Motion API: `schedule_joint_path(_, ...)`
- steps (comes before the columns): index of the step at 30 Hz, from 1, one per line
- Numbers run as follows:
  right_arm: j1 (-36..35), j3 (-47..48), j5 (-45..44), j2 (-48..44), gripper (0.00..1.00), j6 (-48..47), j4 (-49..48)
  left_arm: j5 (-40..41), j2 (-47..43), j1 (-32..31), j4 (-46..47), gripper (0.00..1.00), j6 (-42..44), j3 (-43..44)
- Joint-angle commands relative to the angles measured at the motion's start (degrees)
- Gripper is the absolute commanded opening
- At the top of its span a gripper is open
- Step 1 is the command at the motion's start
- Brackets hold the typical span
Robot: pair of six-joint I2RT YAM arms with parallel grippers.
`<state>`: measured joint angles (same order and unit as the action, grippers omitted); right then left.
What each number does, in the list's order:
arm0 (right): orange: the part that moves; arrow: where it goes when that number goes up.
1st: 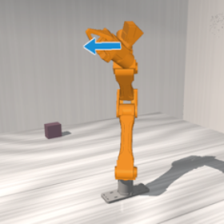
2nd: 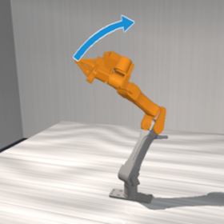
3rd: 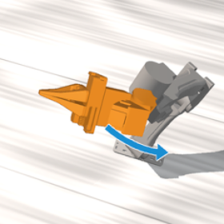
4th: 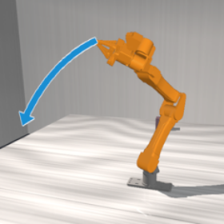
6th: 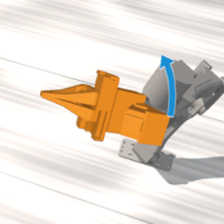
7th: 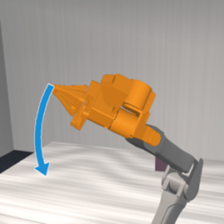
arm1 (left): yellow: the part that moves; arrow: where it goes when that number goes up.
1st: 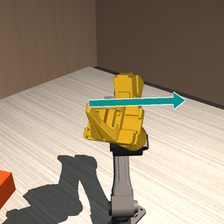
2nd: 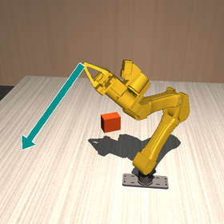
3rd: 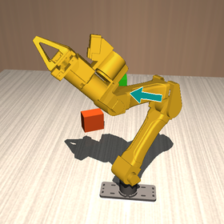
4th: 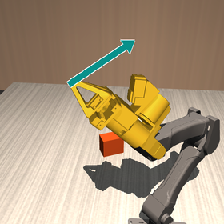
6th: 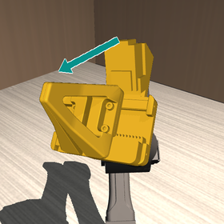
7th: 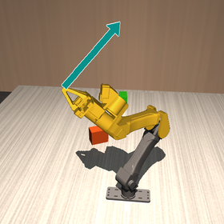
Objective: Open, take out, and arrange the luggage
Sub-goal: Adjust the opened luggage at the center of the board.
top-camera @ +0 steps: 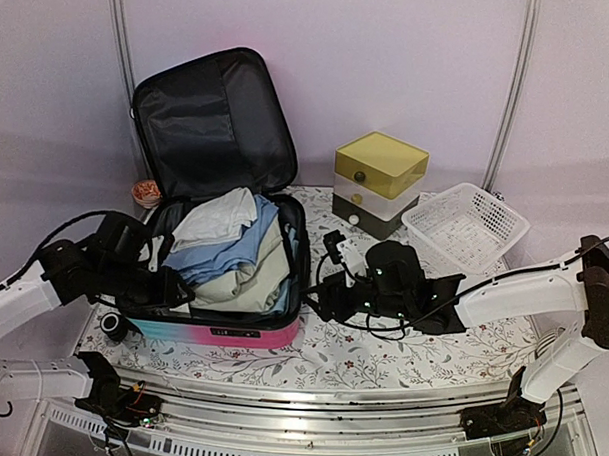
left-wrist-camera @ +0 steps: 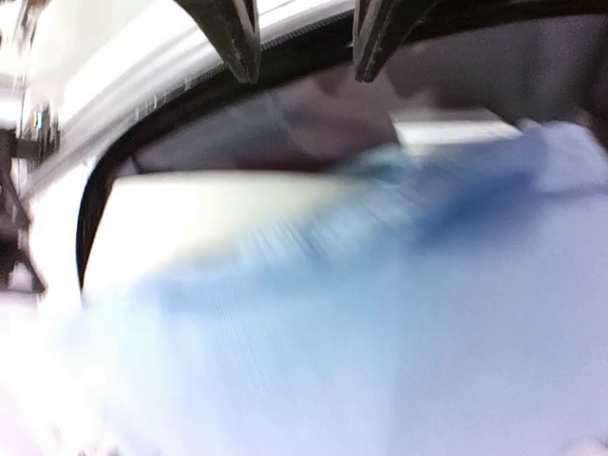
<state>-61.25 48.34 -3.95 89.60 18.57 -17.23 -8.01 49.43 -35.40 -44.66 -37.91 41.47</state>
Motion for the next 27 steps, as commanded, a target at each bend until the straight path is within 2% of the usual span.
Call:
schedule_joint_path(1,0.52,0.14,0.25,-0.92,0.7,-0.42,-1.3,9.55,-2.37,2.26,-1.26,0.37,-6.14,2.72)
schedule_joint_path(7,0.52,-0.28,0.28,-1.37,0.7,-0.07,-1.31,10.59,-8.2,2.26,-5.72,0.34,-13.49,3.82)
schedule_joint_path(10,0.52,-0.77,-0.06,-1.72,0.7,-0.07,-1.31,10.24,-9.94,2.18,-10.47,0.3,-18.86,5.72)
schedule_joint_path(12,0.6,-0.95,-0.26,-1.88,0.7,-0.01,-1.46,10.26,-10.94,2.17,-14.83,0.3,-21.29,7.1)
schedule_joint_path(16,0.62,-1.13,-0.21,-1.42,0.7,0.22,-2.17,9.65,-11.97,2.17,-20.25,0.46,-21.9,8.62)
schedule_joint_path(20,0.61,-0.86,0.37,-0.8,0.7,0.48,-3.2,6.39,-14.3,2.17,-19.53,0.66,-30.13,6.15)
schedule_joint_path(24,0.61,-0.76,0.74,-0.53,0.7,0.76,-3.65,-0.7,-19.03,2.17,-11.24,0.7,-40.61,-0.2)
schedule_joint_path(27,0.61,-0.76,0.85,-0.63,0.7,0.77,-3.58,-2.42,-20.91,2.13,-9.45,0.73,-48.58,-4.11)
